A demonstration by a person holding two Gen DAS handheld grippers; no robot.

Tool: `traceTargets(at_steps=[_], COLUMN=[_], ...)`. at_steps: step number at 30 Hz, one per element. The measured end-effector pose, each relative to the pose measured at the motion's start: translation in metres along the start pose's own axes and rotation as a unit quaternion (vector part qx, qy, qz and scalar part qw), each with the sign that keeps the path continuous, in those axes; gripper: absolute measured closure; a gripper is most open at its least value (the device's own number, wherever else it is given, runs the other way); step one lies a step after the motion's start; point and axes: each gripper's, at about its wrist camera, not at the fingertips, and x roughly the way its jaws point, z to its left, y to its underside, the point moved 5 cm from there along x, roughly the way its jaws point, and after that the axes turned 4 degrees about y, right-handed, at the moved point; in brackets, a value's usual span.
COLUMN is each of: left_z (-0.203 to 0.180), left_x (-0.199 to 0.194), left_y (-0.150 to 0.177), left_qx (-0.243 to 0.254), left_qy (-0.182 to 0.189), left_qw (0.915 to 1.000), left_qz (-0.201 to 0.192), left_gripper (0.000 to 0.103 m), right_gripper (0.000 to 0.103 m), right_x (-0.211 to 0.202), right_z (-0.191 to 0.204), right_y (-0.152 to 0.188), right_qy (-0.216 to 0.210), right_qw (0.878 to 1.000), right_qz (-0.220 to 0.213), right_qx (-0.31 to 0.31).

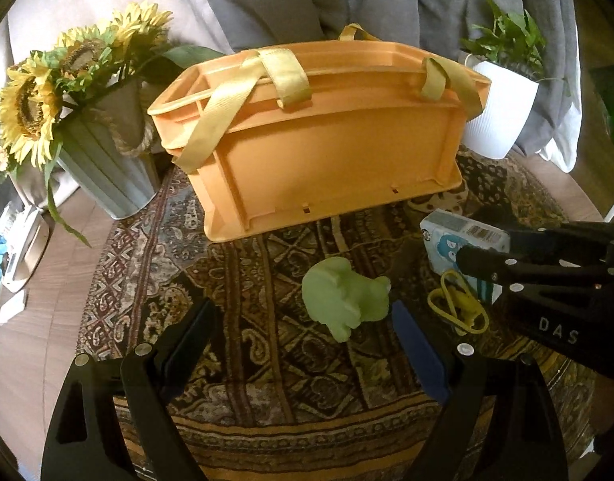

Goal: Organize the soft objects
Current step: 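Grasp the green frog toy with the left tool while the right tool holds the box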

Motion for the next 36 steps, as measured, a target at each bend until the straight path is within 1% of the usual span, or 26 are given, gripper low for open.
traceTargets(at_steps=[4, 9, 15, 22, 24, 26, 27, 29, 30, 33, 36], left_z=[-0.002, -0.007, -0.013, -0.02, -0.022, -0.024, -0.025, -0.027, -0.028, -0.027, -0.026], left_x=[0.004, 0.011, 0.021, 0.039, 0.045, 0.051, 0.053, 0.057, 0.058, 0.058, 0.056], left_y=[0.0, 0.001, -0.001, -0.001, -0.002, -0.001, 0.0, 0.002, 0.003, 0.003, 0.004], left_qx=[0.0, 0.0, 0.009, 0.016, 0.015, 0.016, 0.015, 0.015, 0.016, 0.018, 0.015], left_qy=[0.002, 0.016, 0.017, 0.032, 0.035, 0.037, 0.04, 0.045, 0.045, 0.036, 0.046], left_qw=[1.0, 0.9999, 0.9998, 0.9994, 0.9993, 0.9991, 0.999, 0.9987, 0.9986, 0.9991, 0.9988], left_qz=[-0.002, 0.0, -0.004, 0.005, 0.004, 0.013, 0.015, 0.021, 0.021, 0.012, 0.009], left_gripper=[0.013, 0.013, 0.013, 0.013, 0.019, 0.024, 0.029, 0.035, 0.04, 0.04, 0.04], right_gripper=[0.073, 0.073, 0.074, 0.074, 0.074, 0.074, 0.074, 0.074, 0.074, 0.074, 0.075], right_x=[0.001, 0.0, 0.0, 0.0, 0.0, 0.0, 0.0, 0.0, 0.0, 0.0, -0.002], right_z=[-0.003, -0.005, -0.007, -0.008, -0.008, -0.008, -0.008, -0.008, -0.008, -0.007, -0.006], right_y=[0.001, 0.001, 0.001, 0.001, 0.001, 0.001, 0.002, 0.002, 0.002, 0.002, 0.002], right_qy=[0.0, -0.005, -0.011, -0.014, -0.015, -0.016, -0.016, -0.015, -0.015, -0.015, -0.018], right_qw=[1.0, 1.0, 1.0, 1.0, 1.0, 0.999, 0.999, 0.999, 0.999, 0.999, 0.999], right_qz=[0.0, -0.002, -0.004, -0.007, -0.007, -0.008, -0.008, -0.008, -0.008, -0.009, -0.013], right_qx=[0.003, 0.012, 0.021, 0.026, 0.026, 0.028, 0.028, 0.027, 0.027, 0.026, 0.026])
